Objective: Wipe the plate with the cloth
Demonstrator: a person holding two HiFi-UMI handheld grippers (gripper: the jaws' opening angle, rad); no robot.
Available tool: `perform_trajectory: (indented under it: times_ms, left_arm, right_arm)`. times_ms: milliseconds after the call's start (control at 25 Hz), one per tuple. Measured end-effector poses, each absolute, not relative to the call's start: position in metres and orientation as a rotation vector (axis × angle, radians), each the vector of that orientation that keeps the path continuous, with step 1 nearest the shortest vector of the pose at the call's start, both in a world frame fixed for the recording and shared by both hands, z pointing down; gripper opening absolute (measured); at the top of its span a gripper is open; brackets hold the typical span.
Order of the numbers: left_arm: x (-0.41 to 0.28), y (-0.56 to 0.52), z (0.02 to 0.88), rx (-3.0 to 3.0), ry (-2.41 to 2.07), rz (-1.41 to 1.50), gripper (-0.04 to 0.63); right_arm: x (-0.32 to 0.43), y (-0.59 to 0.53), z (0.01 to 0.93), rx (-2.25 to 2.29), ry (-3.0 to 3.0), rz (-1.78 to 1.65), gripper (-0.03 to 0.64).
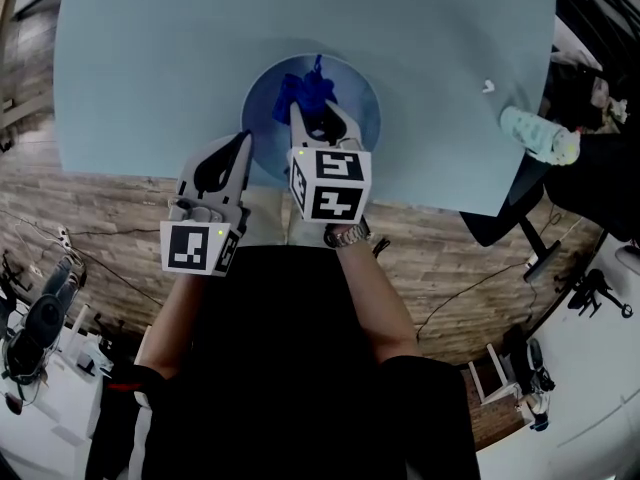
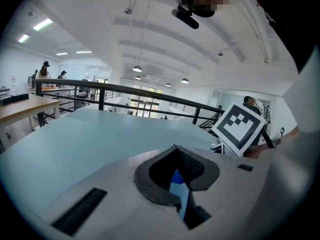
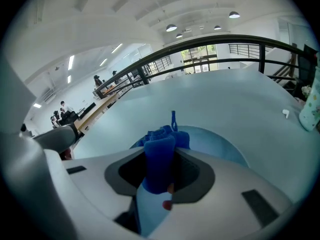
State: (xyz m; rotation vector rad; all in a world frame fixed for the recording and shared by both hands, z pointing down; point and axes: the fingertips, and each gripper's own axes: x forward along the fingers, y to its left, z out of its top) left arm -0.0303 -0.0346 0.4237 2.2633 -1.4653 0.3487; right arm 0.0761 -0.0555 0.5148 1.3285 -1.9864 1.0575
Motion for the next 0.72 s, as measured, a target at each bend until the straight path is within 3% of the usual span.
perform_trajectory:
  times_ms: [720]
  left_arm:
    - [-0.057,-0.045,0.429,2.216,-1.5,0.35,0.0]
  right_arm:
    - [0.019,-0.055,0.533,1.192,-2.008,1.072,0.118]
